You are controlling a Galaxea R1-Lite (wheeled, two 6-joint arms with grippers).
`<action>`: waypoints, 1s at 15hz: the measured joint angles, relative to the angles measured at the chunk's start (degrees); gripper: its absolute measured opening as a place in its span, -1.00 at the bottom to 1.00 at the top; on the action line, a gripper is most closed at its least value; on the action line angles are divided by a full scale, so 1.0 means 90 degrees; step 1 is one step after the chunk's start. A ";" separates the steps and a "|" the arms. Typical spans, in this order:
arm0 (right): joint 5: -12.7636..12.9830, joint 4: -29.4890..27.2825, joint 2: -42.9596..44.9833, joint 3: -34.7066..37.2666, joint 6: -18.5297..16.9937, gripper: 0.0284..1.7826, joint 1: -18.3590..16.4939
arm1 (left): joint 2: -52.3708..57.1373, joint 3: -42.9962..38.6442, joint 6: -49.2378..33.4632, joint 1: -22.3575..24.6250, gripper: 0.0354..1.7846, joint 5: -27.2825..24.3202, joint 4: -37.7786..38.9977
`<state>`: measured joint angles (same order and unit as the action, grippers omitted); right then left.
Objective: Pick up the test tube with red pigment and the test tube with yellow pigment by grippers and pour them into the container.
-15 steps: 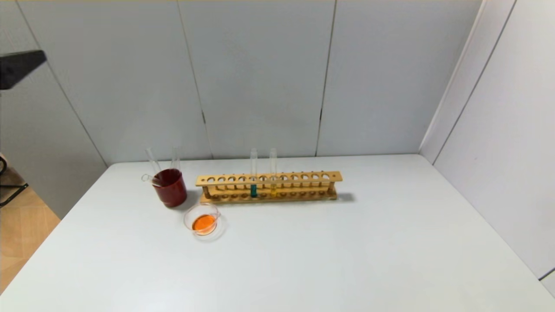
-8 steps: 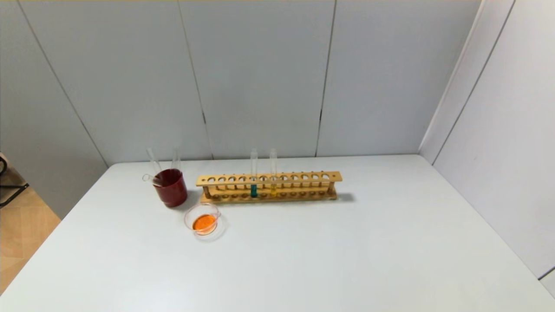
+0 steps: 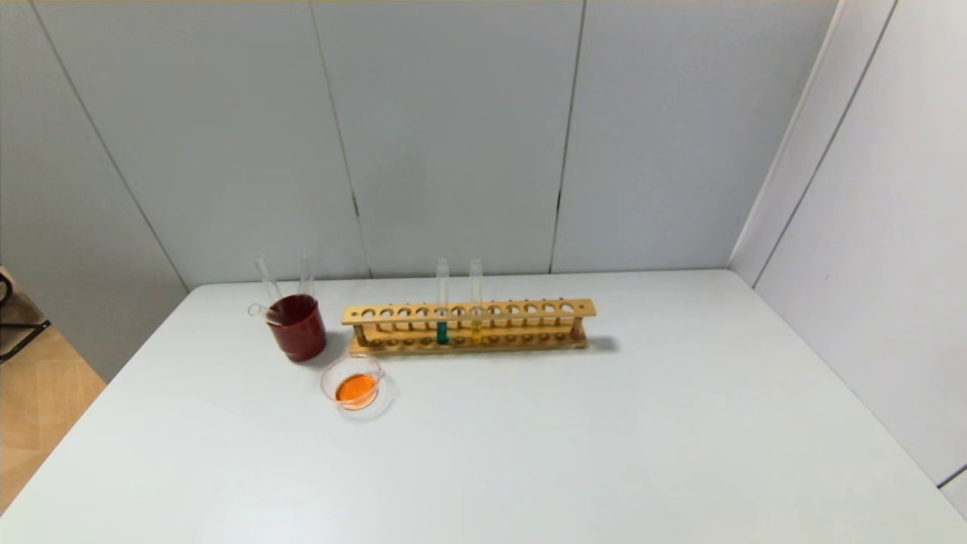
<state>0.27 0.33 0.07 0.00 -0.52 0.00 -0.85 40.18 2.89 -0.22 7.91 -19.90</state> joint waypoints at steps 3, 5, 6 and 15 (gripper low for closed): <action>-0.0003 -0.0003 0.0000 0.0000 0.0000 0.96 0.0000 | 0.0092 -0.1678 -0.0024 0.0016 0.96 0.0024 0.1149; -0.0003 0.0000 0.0000 0.0000 0.0000 0.96 0.0000 | 0.0106 -0.2766 -0.0015 0.0022 0.96 0.0011 0.1911; 0.0000 0.0000 0.0000 0.0000 0.0000 0.96 0.0000 | 0.0107 -0.3245 0.0034 0.0024 0.96 0.0012 0.2255; -0.0003 -0.0003 0.0000 0.0000 0.0000 0.96 0.0000 | 0.0107 -0.4269 0.0153 0.0022 0.96 -0.1139 0.1777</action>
<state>0.24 0.30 0.07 0.00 -0.52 0.00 0.11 1.76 4.27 -0.02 -2.34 -3.90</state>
